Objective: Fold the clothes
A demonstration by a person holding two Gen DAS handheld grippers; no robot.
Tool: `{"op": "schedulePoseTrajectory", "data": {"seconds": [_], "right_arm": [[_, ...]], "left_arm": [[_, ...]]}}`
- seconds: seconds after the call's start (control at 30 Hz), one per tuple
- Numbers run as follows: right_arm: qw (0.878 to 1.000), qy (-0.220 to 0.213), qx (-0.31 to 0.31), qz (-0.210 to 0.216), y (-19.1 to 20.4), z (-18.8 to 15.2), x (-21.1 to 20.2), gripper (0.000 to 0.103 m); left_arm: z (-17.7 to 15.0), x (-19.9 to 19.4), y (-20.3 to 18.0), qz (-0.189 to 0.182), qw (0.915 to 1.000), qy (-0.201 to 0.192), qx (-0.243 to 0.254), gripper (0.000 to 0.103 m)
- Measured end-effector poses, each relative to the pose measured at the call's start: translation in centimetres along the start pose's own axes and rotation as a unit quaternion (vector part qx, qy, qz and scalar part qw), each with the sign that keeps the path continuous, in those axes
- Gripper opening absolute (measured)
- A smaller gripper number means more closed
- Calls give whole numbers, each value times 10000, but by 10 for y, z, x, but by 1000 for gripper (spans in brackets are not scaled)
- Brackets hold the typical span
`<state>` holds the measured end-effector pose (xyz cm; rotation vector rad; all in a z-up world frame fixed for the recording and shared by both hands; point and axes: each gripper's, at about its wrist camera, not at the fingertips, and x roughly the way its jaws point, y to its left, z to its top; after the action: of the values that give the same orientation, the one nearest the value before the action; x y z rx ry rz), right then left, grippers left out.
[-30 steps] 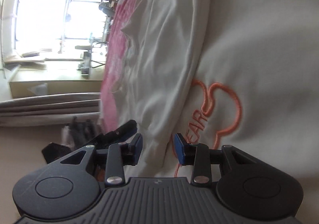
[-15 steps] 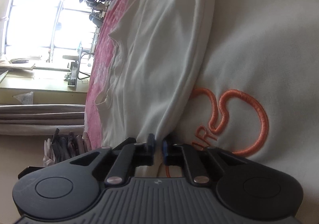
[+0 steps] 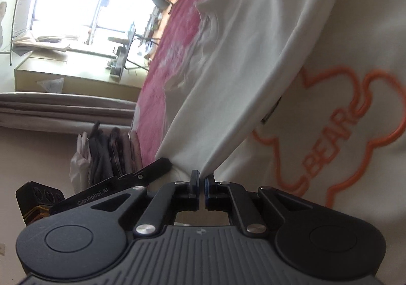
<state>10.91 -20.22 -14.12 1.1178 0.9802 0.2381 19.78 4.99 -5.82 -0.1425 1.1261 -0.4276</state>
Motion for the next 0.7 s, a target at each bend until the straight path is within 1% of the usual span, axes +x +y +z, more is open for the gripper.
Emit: {"op": "schedulePoseTrajectory", "data": {"seconds": [0.1,0.13,0.17,0.2,0.27,0.37,0.4,0.43,0.47,0.5,0.53,0.57,0.63,0.7], "right_arm": [[9996,210,26,-162,-10,-2,13,9],[9995,270,20,-167,-13,-2,13,16],[9993,324,4,-164,-15,-2,12,19],[9994,324,-109,-108,-16,0,4,23],[9988,303,-377,30,-17,6,-15,24],[9924,-247,-1203,-97,-18,28,-72,23],[9837,-629,-1611,-491,-19,38,-91,24],[9687,-1047,-2036,-957,-20,48,-111,25],[9480,-1459,-2450,-1417,-21,59,-130,26],[9252,-1746,-2780,-1905,-25,70,-140,29],[8988,-1999,-3083,-2393,-30,81,-148,29],[8817,-2069,-3298,-2665,-36,93,-152,29],[8608,-1902,-3704,-2928,-42,111,-146,29],[8436,-1617,-4185,-2952,-44,119,-132,29]], "left_arm": [[-6,12,5,246,9996,147,44,3],[-8,15,6,328,9993,195,59,3],[-9,18,7,410,9989,227,98,4],[-10,20,6,482,9984,240,169,4],[-11,24,4,613,9972,256,331,6],[-12,27,4,656,9967,287,390,6],[-12,28,3,668,9966,285,390,6],[-12,29,2,679,9965,283,391,6],[-12,29,2,679,9966,279,364,6],[-13,29,2,671,9969,274,320,6],[-13,30,2,663,9971,269,276,6],[-13,30,2,654,9972,263,231,6],[-14,30,4,618,9977,263,111,6],[-13,28,8,514,9982,299,-101,6]]}}
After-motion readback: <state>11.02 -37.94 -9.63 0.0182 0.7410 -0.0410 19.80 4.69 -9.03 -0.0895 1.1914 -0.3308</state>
